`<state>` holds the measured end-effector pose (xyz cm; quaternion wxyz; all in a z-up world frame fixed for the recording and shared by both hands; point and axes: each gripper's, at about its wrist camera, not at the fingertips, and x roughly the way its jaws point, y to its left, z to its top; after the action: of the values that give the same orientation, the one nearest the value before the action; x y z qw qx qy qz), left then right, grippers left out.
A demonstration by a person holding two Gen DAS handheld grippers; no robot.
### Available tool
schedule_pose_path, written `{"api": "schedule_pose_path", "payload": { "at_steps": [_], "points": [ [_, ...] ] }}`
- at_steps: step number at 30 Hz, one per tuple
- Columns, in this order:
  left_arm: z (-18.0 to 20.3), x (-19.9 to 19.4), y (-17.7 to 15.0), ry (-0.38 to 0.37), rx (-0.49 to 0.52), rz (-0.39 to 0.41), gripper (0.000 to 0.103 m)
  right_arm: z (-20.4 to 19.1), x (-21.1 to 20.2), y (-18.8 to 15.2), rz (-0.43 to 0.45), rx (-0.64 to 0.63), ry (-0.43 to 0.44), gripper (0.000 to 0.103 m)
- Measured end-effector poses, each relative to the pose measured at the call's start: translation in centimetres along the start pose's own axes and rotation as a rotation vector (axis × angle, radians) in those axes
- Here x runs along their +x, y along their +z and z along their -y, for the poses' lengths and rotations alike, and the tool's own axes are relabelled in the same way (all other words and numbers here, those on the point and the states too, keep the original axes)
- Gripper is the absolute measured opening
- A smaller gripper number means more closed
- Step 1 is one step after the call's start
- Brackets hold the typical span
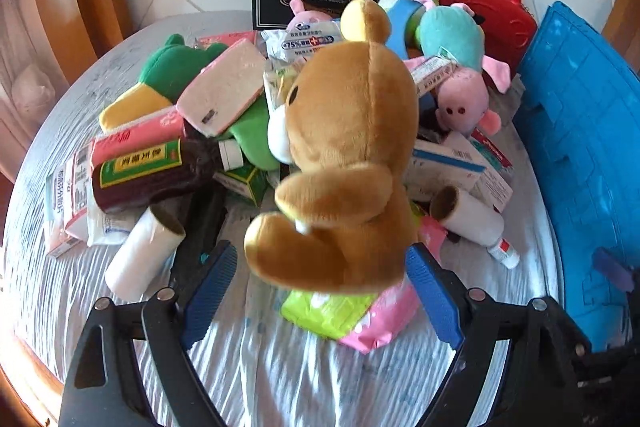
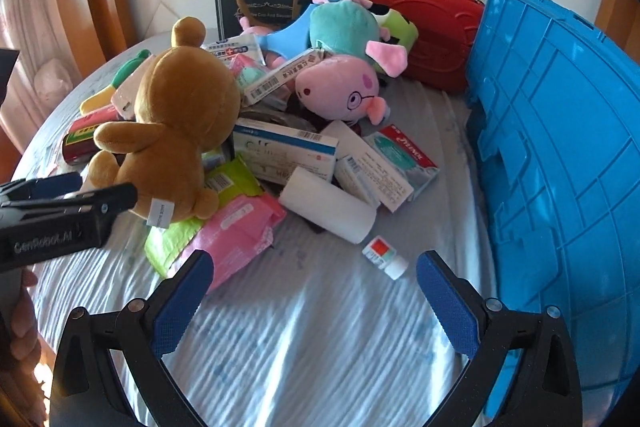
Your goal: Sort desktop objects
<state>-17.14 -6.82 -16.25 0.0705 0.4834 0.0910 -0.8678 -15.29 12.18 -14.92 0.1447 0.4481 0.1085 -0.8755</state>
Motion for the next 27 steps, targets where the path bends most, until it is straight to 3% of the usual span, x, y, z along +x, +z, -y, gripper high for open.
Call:
{"api": "schedule_pose_path", "payload": {
  "at_steps": [1, 4, 7, 12, 16, 18, 20, 22, 27],
  "points": [
    [0.0, 0.7, 0.5, 0.001, -0.008, 0.000, 0.086, 0.2, 0.0, 0.2, 0.003, 0.006, -0.005, 0.103],
    [1.1, 1.8, 1.1, -0.063, 0.011, 0.001, 0.071, 0.7, -0.1, 0.9, 0.014, 0.015, -0.021, 0.103],
    [4.3, 0.8, 0.3, -0.037, 0.162, 0.060, 0.060, 1.1, 0.0, 1.6, 0.021, 0.012, -0.058, 0.103],
    [7.9, -1.2, -2.1, -0.139, 0.394, 0.056, 0.049, 2.7, 0.0, 1.4, 0.003, 0.053, -0.085, 0.103],
    [5.7, -2.9, -2.5, -0.115, 0.326, 0.045, 0.050, 3.4, 0.1, 0.9, -0.010, 0.078, -0.038, 0.103],
    [3.6, -3.7, -2.4, -0.065, 0.282, 0.056, 0.062, 3.1, 0.0, 0.7, -0.010, 0.083, 0.007, 0.103],
    [1.1, -3.9, -2.2, -0.010, 0.250, 0.069, 0.068, 2.2, 0.0, 0.7, -0.007, 0.083, 0.061, 0.097],
    [-1.2, -3.5, -2.0, 0.034, 0.217, 0.053, 0.068, 0.7, 0.0, 0.9, -0.010, 0.077, 0.117, 0.083],
    [-6.0, -1.8, -2.0, 0.077, 0.173, 0.012, 0.068, -5.0, 1.0, 0.8, -0.029, 0.048, 0.186, 0.078]
  ]
}}
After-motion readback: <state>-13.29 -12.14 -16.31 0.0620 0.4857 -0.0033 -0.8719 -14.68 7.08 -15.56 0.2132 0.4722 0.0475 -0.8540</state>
